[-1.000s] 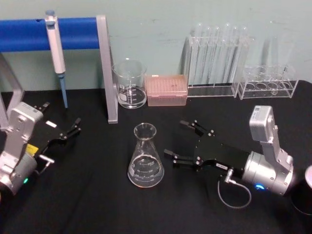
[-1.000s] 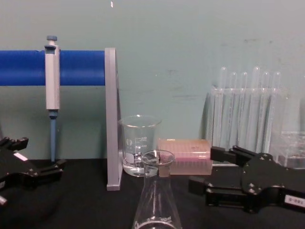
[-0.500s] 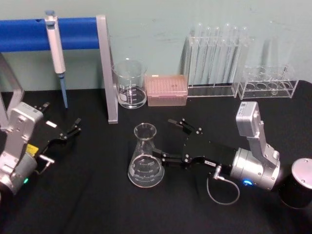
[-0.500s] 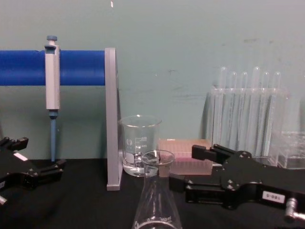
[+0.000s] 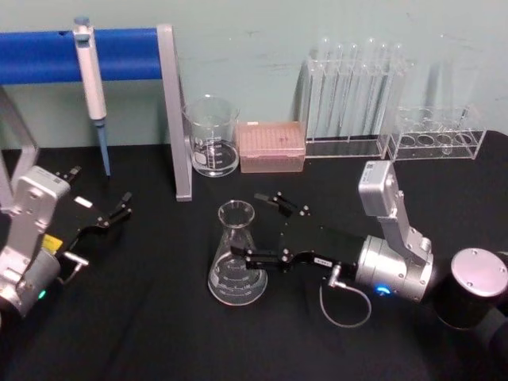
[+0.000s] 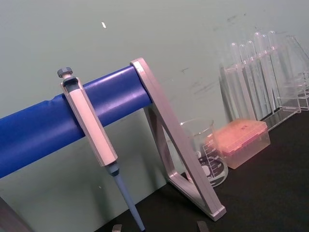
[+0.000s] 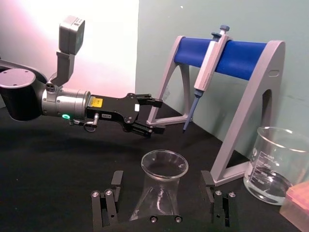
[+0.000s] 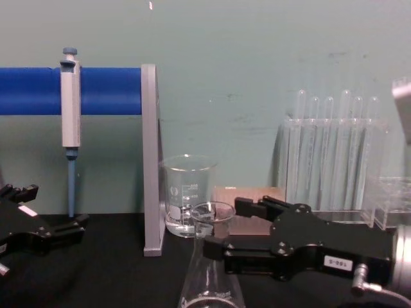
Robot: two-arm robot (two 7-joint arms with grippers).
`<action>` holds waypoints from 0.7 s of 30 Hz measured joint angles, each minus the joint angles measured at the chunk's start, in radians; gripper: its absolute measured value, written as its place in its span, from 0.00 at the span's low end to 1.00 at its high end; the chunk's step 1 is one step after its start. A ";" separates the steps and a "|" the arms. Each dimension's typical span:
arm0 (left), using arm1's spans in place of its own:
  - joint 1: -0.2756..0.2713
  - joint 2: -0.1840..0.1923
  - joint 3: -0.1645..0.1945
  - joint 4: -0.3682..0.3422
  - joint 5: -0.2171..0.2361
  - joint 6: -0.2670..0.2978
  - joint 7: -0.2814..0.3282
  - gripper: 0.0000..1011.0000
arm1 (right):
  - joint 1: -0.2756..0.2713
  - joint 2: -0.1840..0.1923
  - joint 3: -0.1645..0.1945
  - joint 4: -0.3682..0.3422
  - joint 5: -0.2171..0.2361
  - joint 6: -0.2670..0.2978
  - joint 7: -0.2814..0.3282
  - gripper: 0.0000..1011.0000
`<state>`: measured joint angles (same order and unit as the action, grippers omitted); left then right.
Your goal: Grasp the erlenmeyer flask with one hand, shake it three times, then place it back.
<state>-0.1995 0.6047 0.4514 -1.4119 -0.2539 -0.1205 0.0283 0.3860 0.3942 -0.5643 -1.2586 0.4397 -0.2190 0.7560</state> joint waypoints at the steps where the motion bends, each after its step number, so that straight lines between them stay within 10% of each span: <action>1: 0.000 0.000 0.000 0.000 0.000 0.000 0.000 0.99 | 0.002 -0.002 -0.001 0.004 0.000 0.001 0.001 0.99; 21: 0.000 0.000 0.000 0.000 0.000 0.000 0.000 0.99 | 0.058 -0.045 -0.031 0.089 0.010 0.019 0.025 0.99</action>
<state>-0.1995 0.6047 0.4514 -1.4120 -0.2539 -0.1205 0.0283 0.4436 0.3496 -0.5952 -1.1692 0.4496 -0.2001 0.7807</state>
